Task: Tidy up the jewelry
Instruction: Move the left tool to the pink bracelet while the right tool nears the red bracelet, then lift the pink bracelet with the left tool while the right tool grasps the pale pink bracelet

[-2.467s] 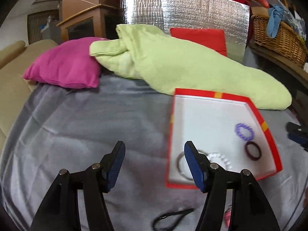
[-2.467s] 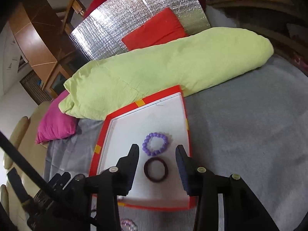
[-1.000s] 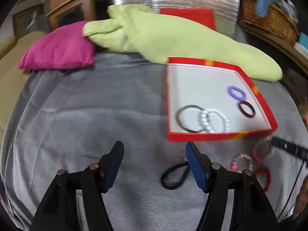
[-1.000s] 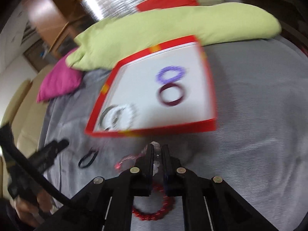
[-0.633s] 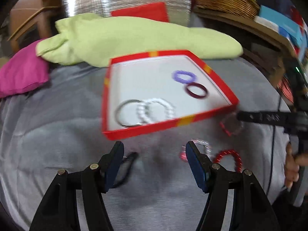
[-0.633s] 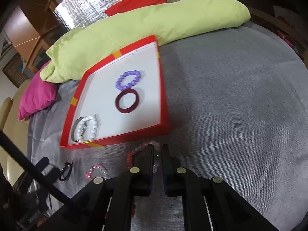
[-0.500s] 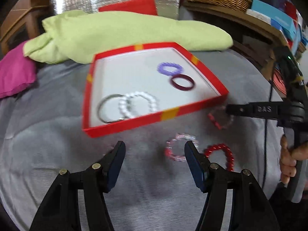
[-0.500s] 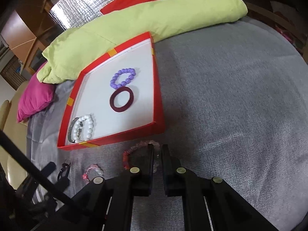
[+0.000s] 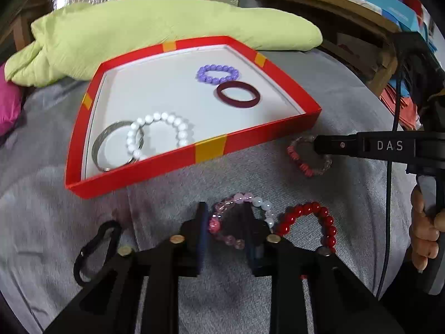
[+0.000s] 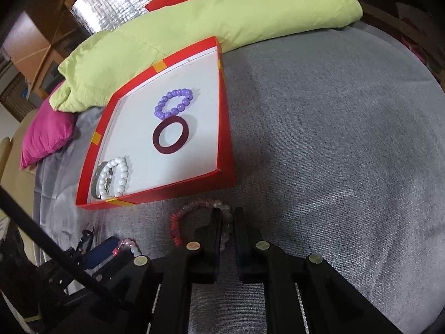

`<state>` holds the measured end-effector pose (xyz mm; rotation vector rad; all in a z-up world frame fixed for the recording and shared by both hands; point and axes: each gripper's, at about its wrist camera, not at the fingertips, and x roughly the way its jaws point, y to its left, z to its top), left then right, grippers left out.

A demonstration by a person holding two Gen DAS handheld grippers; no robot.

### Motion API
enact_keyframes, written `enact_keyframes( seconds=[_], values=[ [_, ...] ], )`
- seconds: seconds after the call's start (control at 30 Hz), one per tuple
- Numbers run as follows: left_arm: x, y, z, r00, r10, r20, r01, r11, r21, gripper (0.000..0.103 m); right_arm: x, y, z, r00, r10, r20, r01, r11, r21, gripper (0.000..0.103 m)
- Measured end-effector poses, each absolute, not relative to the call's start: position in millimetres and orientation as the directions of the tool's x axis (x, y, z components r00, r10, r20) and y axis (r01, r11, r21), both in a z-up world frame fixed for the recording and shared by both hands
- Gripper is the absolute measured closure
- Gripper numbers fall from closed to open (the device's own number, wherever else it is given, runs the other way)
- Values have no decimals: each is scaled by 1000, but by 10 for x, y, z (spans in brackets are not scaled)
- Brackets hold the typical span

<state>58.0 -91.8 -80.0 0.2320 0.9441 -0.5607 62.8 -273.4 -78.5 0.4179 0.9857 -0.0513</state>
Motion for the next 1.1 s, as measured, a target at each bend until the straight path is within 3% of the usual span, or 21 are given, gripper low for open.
enact_keyframes(
  seconds=[0.07, 0.17, 0.7, 1.1],
  values=[
    [559, -929, -791, 460, -354, -814, 556, 830, -46, 92, 631, -2720, -785, 559, 146, -817, 216, 925, 313, 92],
    [546, -909, -768, 470, -353, -809, 554, 832, -40, 94, 623, -2693, -778, 562, 141, -815, 189, 938, 292, 93],
    [443, -404, -268, 585, -413, -699, 499, 862, -91, 94, 421, -2564, -382, 659, 336, -673, 24, 885, 466, 94],
    [484, 16, -54, 693, -382, -612, 382, 914, -138, 95, 319, -2375, -115, 735, 387, -557, -92, 870, 483, 94]
  ],
)
